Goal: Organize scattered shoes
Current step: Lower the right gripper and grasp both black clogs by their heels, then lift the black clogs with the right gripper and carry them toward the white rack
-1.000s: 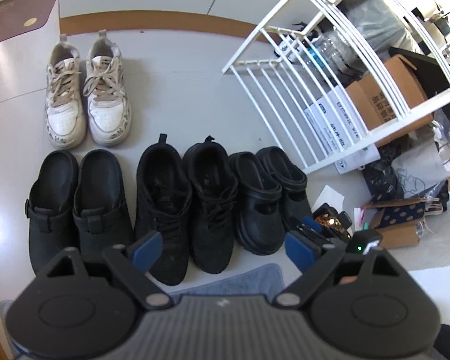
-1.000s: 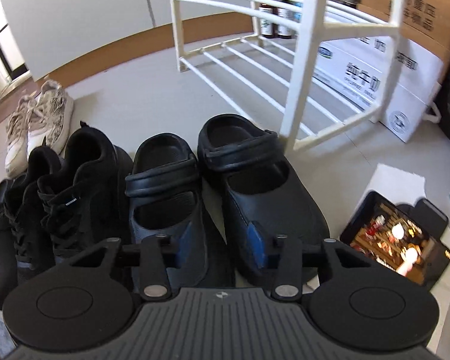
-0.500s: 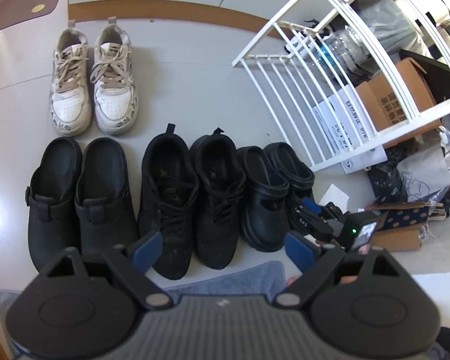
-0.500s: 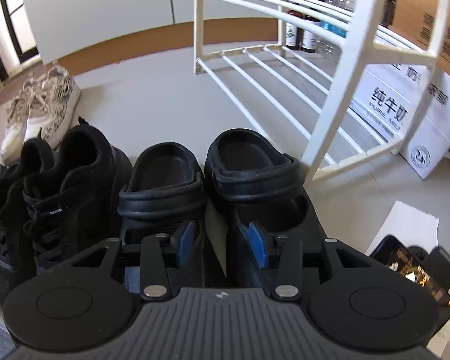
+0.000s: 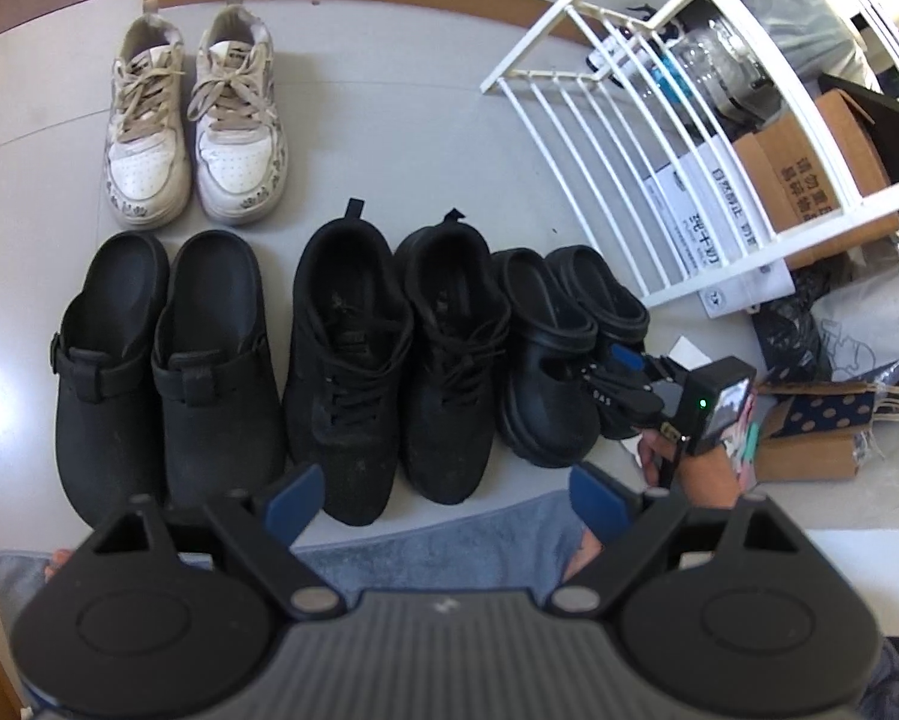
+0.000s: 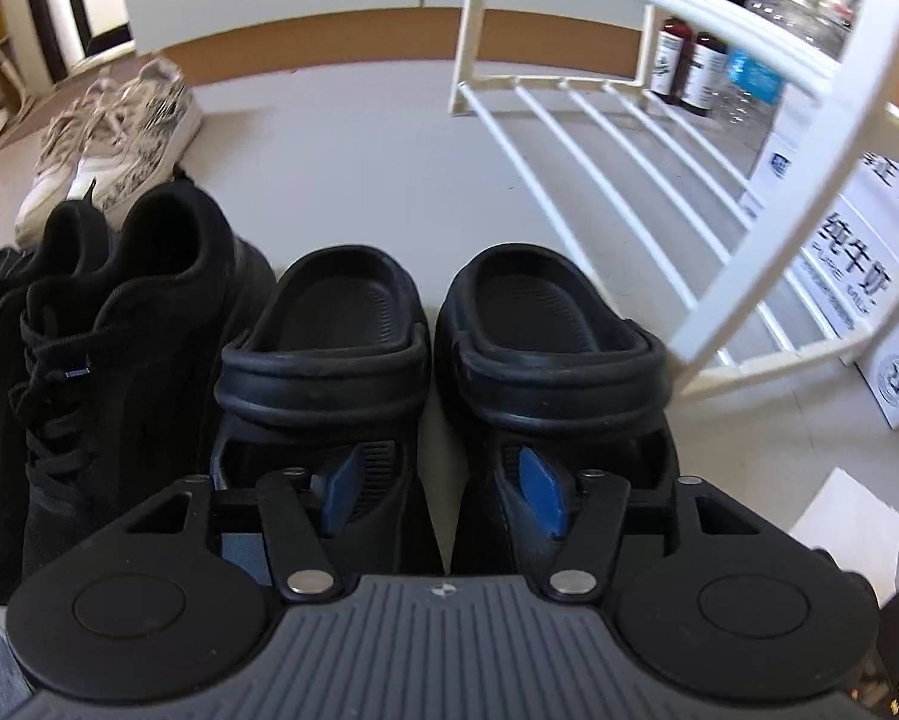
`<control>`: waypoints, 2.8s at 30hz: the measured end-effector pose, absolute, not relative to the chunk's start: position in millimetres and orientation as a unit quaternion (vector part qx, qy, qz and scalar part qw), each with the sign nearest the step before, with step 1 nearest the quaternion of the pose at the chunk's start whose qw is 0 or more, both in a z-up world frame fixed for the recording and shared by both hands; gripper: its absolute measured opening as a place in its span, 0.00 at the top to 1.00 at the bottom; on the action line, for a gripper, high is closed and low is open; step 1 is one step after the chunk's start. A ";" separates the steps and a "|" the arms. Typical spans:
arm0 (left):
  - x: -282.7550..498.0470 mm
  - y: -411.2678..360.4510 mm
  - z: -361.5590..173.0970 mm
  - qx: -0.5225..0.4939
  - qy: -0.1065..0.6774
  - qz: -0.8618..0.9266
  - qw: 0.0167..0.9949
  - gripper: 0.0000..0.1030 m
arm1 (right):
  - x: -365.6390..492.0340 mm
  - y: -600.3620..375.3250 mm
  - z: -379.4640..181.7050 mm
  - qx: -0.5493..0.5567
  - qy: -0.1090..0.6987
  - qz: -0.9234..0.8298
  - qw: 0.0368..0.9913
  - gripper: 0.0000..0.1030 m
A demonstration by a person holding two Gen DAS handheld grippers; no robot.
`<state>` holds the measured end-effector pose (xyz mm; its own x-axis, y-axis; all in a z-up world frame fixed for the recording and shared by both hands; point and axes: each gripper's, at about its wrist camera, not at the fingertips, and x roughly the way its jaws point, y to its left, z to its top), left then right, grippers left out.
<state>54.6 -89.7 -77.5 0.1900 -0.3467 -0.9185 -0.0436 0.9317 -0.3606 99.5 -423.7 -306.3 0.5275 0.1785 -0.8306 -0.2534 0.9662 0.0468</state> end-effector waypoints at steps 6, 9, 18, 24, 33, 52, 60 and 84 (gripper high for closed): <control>55.3 -91.7 -78.4 -0.153 0.632 -0.104 0.753 0.12 | 111.3 -428.5 -315.2 -0.026 0.484 0.131 0.865 0.56; 57.0 -92.6 -76.9 -0.158 0.631 -0.108 0.751 0.12 | 112.5 -427.4 -318.5 -0.015 0.487 0.124 0.864 0.68; 61.0 -102.3 -61.1 -0.157 0.608 -0.119 0.769 0.12 | 106.2 -422.6 -306.6 0.005 0.483 0.095 0.870 0.74; 56.5 -106.3 -51.6 -0.154 0.598 -0.126 0.776 0.12 | 101.5 -423.0 -275.4 0.024 0.452 0.087 0.887 0.75; 50.2 -103.4 -44.9 -0.154 0.587 -0.125 0.785 0.12 | 101.7 -435.5 -241.7 0.051 0.422 0.060 0.903 0.75; 56.9 -74.0 -57.4 -0.150 0.594 -0.074 0.787 0.12 | 124.9 -415.7 -233.6 0.081 0.375 -0.043 0.922 0.75; 69.1 -66.0 -68.8 -0.159 0.606 -0.054 0.778 0.12 | 149.7 -415.8 -252.2 0.109 0.376 -0.075 0.917 0.75; 95.3 -33.0 -102.7 -0.191 0.634 0.004 0.750 0.12 | 232.6 -421.1 -278.5 0.225 0.332 -0.254 0.880 0.75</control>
<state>95.3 -33.0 -102.7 0.1968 -0.2359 -0.9517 -0.2473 0.9273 -0.2810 232.6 -421.1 -278.5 0.6504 -0.2967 -0.6993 0.5964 0.7696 0.2281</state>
